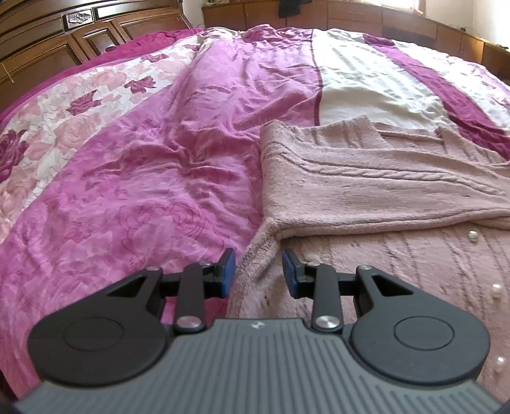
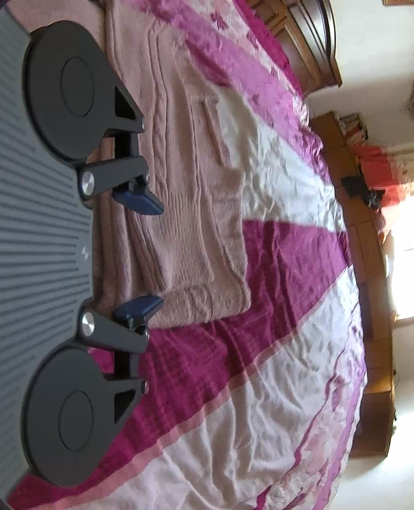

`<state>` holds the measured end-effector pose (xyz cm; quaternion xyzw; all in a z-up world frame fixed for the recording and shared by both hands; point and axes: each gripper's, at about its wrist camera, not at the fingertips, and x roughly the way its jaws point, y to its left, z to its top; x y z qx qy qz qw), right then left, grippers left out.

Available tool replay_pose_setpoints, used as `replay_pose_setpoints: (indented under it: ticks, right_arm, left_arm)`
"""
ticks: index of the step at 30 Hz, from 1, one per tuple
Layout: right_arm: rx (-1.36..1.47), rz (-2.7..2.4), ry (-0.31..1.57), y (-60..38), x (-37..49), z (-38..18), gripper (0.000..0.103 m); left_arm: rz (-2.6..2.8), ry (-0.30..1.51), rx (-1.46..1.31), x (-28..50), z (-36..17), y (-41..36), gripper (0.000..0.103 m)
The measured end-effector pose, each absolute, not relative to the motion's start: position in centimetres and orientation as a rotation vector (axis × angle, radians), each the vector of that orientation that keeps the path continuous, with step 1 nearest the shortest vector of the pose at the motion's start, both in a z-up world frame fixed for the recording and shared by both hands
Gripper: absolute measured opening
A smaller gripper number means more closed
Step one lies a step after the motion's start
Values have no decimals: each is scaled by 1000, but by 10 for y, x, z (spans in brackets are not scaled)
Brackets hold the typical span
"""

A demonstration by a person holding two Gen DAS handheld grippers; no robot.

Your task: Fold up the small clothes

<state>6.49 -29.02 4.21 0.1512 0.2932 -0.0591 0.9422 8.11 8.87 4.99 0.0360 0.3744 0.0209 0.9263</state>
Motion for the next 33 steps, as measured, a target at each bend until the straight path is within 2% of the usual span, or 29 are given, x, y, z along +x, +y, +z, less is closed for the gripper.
replay_pose_setpoints:
  ticks: [4, 14, 30, 33]
  right_arm:
    - [294, -55, 564, -279, 35, 61, 70]
    - [192, 70, 531, -247, -41, 91, 70]
    - [19, 170, 589, -216, -138, 78, 72]
    - [-25, 189, 603, -207, -152, 71, 81]
  left_arm:
    - [17, 754, 88, 65, 60, 85, 34]
    - [-52, 732, 110, 23, 78, 76, 34]
    - [-170, 740, 176, -49, 76, 54, 34]
    - [-191, 749, 196, -60, 69, 50, 35]
